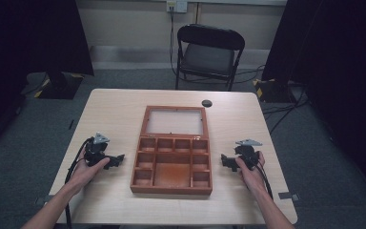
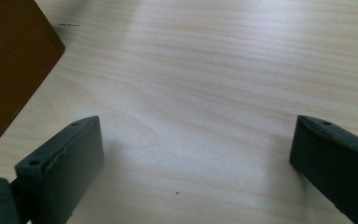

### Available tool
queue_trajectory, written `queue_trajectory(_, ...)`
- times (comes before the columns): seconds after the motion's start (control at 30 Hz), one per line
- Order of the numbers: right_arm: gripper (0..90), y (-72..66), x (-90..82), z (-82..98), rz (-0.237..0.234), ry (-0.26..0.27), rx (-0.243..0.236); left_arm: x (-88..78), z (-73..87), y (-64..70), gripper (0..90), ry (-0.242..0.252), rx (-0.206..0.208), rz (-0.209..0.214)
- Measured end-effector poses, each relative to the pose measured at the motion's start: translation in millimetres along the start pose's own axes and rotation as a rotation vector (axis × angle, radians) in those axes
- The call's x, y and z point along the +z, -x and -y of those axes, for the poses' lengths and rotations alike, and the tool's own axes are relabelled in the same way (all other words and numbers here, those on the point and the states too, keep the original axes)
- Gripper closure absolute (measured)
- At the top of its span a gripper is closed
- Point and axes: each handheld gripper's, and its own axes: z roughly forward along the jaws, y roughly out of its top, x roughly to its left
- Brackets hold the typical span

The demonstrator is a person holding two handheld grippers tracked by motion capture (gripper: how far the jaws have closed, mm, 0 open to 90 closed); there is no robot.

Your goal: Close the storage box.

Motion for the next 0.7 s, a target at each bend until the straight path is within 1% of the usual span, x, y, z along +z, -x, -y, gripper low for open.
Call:
queue_trajectory(0.13,2.0,0.0,0.0,0.0,0.0,0.0,0.0,0.2,-1.2,0.4,0.0,-0.004,-0.007,0.003)
queue_trajectory(0.2,2.0,0.0,0.0,0.0,0.0,0.0,0.0,-0.6,-1.9,0.7,1.5,-0.008,-0.01,0.001)
queue_trajectory(0.23,2.0,0.0,0.0,-0.1,0.0,0.0,0.0,-2.3,-2.7,-0.5,3.2,-0.021,0.002,-0.003)
queue_trajectory(0.27,2.1,0.0,0.0,-0.1,0.0,-0.001,0.0,-2.6,-3.2,0.0,5.9,-0.017,-0.012,-0.003)
queue_trajectory(0.3,2.2,0.1,0.0,-0.1,-0.001,0.0,-0.002,-4.0,-3.6,-1.1,9.6,-0.012,-0.006,0.0)
queue_trajectory(0.33,2.4,0.3,0.0,-0.2,-0.005,0.001,-0.007,-5.3,-3.8,-2.1,14.9,-0.008,-0.016,0.003)
queue_trajectory(0.37,2.8,0.2,0.1,-0.4,-0.004,0.002,-0.01,-5.0,-3.7,-2.3,16.6,-0.003,-0.027,0.005)
queue_trajectory(0.4,7.1,-0.4,-0.7,-1.4,-0.005,-0.003,-0.011,-5.8,-4.1,-4.0,15.8,-0.005,-0.038,0.005)
queue_trajectory(0.43,7.1,-0.4,-0.7,-1.4,-0.005,-0.003,-0.011,-5.8,-4.1,-4.0,15.9,-0.005,-0.038,0.005)
queue_trajectory(0.47,18.2,-1.9,-2.5,-3.6,-0.003,0.006,0.002,-6.4,-4.7,-4.6,16.1,-0.002,-0.044,0.006)
queue_trajectory(0.5,18.2,-1.9,-2.5,-3.6,-0.003,0.006,0.002,-7.2,-5.3,-5.0,16.1,0.004,-0.047,0.007)
queue_trajectory(0.57,13.6,-1.9,-1.5,-5.8,-0.025,-0.002,0.017,-7.7,-6.9,-4.6,16.9,0.016,-0.062,0.01)
queue_trajectory(0.6,15.3,-1.8,-1.4,-6.4,-0.031,-0.001,0.015,-8.0,-7.4,-4.8,17.1,0.015,-0.059,0.009)
queue_trajectory(0.63,15.0,-1.8,-1.1,-7.3,-0.033,-0.004,0.016,-7.9,-8.1,-4.2,17.5,0.02,-0.069,0.008)
queue_trajectory(0.7,15.3,-1.1,-0.6,-10.7,-0.043,-0.009,0.031,-8.1,-9.8,-3.1,18.2,0.032,-0.062,0.0)
